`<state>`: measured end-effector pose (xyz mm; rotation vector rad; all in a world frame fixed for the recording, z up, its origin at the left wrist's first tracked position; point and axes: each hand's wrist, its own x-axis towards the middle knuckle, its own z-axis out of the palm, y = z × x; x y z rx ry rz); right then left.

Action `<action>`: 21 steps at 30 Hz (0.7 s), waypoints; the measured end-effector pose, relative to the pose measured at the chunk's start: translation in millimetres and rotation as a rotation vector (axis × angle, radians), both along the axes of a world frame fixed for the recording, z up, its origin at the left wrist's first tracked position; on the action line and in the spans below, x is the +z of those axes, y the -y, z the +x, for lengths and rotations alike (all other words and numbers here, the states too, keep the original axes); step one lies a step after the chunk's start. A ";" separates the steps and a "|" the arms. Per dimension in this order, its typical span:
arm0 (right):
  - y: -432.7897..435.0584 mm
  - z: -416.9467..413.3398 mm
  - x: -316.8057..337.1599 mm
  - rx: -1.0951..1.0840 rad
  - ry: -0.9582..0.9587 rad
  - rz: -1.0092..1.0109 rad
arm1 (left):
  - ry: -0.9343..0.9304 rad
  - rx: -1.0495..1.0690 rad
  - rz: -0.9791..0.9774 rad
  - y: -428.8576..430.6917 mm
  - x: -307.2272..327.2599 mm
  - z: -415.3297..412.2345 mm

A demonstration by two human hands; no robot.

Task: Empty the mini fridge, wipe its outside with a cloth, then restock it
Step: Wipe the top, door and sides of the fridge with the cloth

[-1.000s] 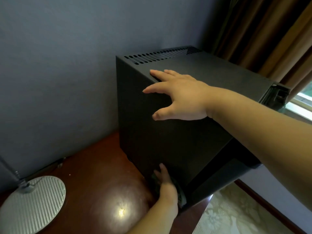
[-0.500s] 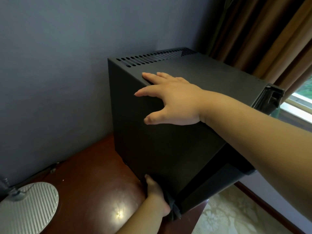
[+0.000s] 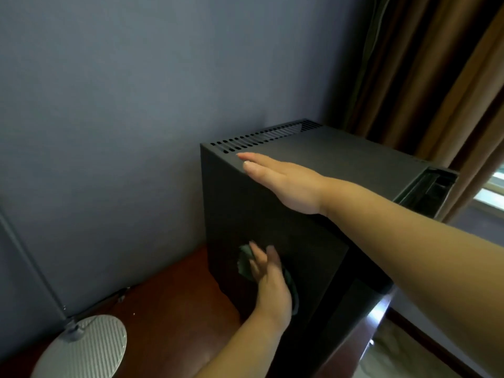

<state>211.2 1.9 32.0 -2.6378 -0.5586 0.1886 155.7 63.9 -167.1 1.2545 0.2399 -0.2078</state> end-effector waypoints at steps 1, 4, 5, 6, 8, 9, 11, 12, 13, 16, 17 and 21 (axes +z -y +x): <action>6.4 -1.6 5.2 0.000 -0.028 0.016 | 0.101 -0.024 0.056 -2.5 6.2 -4.8; 39.3 -16.8 21.0 -0.021 -0.054 -0.067 | 0.428 -0.057 0.372 -11.7 22.4 -10.1; 53.9 -26.5 23.2 -0.043 -0.057 -0.077 | 0.501 -0.094 0.480 -13.8 27.8 -9.3; 69.7 -37.8 22.9 -0.075 -0.063 -0.069 | 0.568 -0.130 0.575 -15.4 32.5 -10.1; 100.0 -62.9 16.4 -0.147 -0.070 -0.008 | 0.735 -0.161 0.746 -16.7 39.3 -13.5; 112.1 -74.8 10.9 -0.179 -0.059 0.028 | 0.813 -0.169 0.805 -15.9 41.5 -14.7; 129.7 -96.6 -1.4 -0.239 -0.018 0.099 | 0.965 -0.164 0.866 -11.0 43.0 -18.7; 136.1 -106.1 -7.2 -0.259 0.007 0.139 | 1.058 -0.130 0.887 -6.9 43.8 -21.0; 141.4 -114.4 -12.7 -0.272 0.032 0.182 | 1.150 -0.095 0.894 -2.3 45.8 -23.4; 154.4 -135.1 -25.9 -0.309 0.087 0.267 | 1.347 0.002 0.850 9.1 60.5 -25.2; 158.3 -141.7 -29.3 -0.319 0.095 0.280 | 1.382 0.023 0.842 11.3 67.4 -25.0; 168.9 -170.1 -41.5 -0.369 0.132 0.403 | 1.401 0.006 0.877 15.5 80.5 -33.1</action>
